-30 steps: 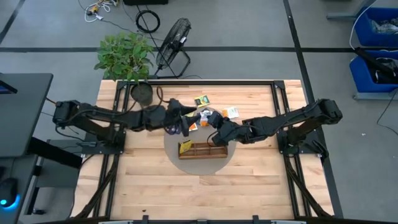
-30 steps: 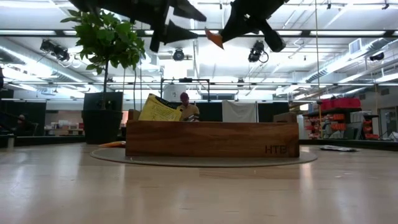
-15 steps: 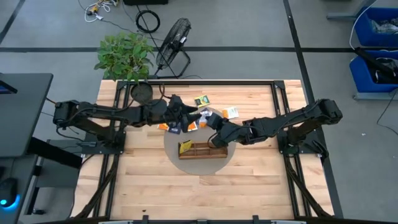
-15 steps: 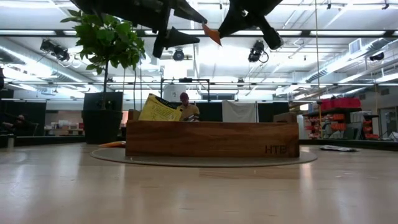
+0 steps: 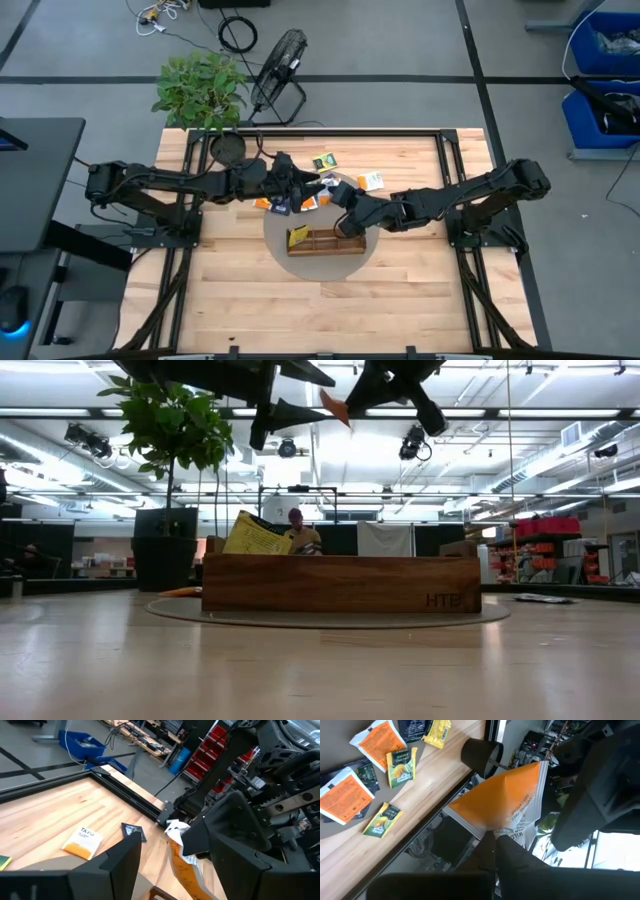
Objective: Pick & Place Tea
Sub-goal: Put the orange tea bag into the middle section of the wooden organizer
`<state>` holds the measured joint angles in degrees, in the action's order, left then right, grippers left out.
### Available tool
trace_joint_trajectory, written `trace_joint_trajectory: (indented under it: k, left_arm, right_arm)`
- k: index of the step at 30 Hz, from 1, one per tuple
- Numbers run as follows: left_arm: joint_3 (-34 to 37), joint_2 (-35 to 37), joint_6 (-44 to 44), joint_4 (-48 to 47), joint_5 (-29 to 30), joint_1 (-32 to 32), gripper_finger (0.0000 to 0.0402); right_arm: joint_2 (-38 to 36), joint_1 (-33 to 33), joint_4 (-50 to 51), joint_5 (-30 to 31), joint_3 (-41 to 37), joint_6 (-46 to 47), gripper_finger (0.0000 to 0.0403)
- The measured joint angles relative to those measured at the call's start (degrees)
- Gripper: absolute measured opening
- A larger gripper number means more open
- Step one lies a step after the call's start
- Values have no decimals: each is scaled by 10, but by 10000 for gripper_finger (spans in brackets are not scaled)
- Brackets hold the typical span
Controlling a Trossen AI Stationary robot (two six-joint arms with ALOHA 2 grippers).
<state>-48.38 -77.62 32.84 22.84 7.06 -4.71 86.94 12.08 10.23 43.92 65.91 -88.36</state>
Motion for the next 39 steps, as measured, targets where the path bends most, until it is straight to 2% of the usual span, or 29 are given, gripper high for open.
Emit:
trace_joint_trajectory:
  k: [12,22,30,34,39]
  left_arm:
    - [0,0,-3,15,1,-1,236]
    - [-1,-25,-19,33,0,-1,182]
    - [0,-39,-24,47,-1,-6,174]
    - [0,-39,-38,63,1,-6,145]
    - [0,-39,-54,62,1,-6,74]
  right_arm:
    - [0,0,-17,0,0,-22,0]
    - [0,-2,-20,1,0,-22,0]
    - [1,-2,-19,5,0,-19,0]
    - [1,-2,-18,2,0,-17,0]
    - [1,-2,-16,2,0,-8,0]
